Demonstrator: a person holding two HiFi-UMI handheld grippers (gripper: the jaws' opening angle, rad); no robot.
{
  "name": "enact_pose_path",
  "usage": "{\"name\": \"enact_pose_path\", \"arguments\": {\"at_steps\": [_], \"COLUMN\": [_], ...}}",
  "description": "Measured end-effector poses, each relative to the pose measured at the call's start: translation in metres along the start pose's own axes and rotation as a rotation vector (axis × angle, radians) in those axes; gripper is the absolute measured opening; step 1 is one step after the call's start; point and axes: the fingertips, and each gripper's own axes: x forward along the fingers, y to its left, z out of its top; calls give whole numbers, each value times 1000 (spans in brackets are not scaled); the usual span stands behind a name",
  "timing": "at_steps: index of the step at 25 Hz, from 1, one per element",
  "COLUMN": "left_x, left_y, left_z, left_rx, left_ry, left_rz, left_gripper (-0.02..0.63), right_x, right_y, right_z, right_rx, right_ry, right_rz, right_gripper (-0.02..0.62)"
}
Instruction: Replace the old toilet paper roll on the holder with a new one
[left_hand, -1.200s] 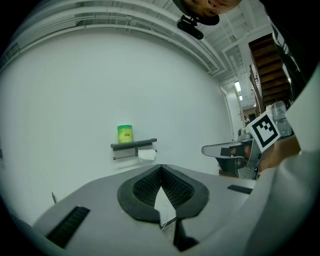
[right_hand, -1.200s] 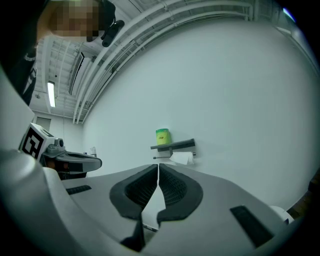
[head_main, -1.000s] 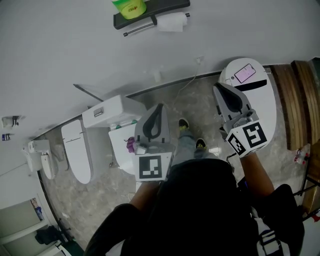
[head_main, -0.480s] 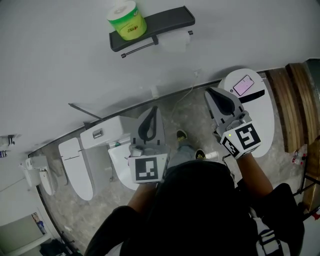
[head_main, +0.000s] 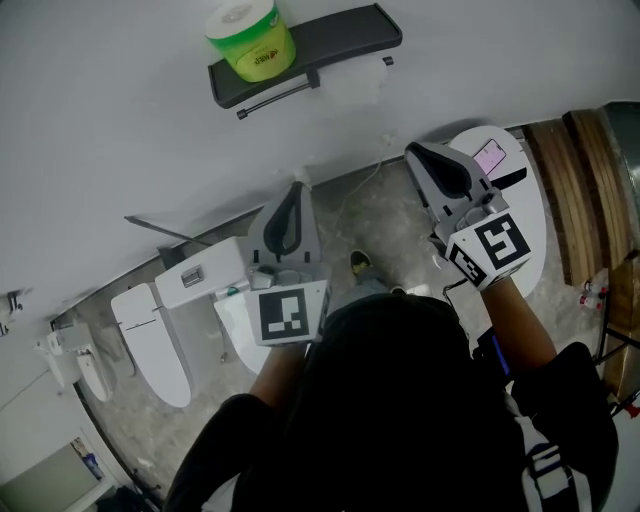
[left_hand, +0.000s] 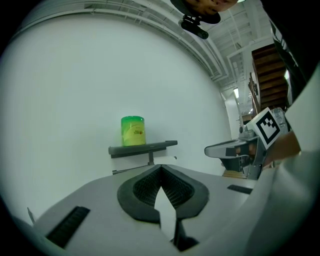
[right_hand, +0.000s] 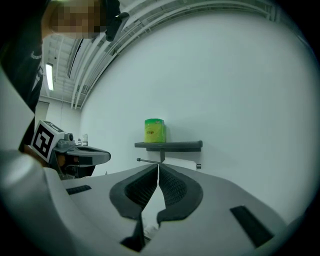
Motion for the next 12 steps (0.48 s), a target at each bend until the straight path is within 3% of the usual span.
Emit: {"name": "enact_pose_path", "arguments": {"at_steps": [6,12], "left_x": [19,35], "left_y": [18,36], "left_z": [1,-5], "left_rx": [4,8], "left_ry": [-24,-41], "left_rz": [-26,-40], "left_gripper": [14,14], "right_x": [19,36], "right_y": [-7,-12], "right_z": [14,24], "right_rx": [-46,-174], "right_ry": [5,22], "right_rz": [17,31], "right_gripper": [21,21]}}
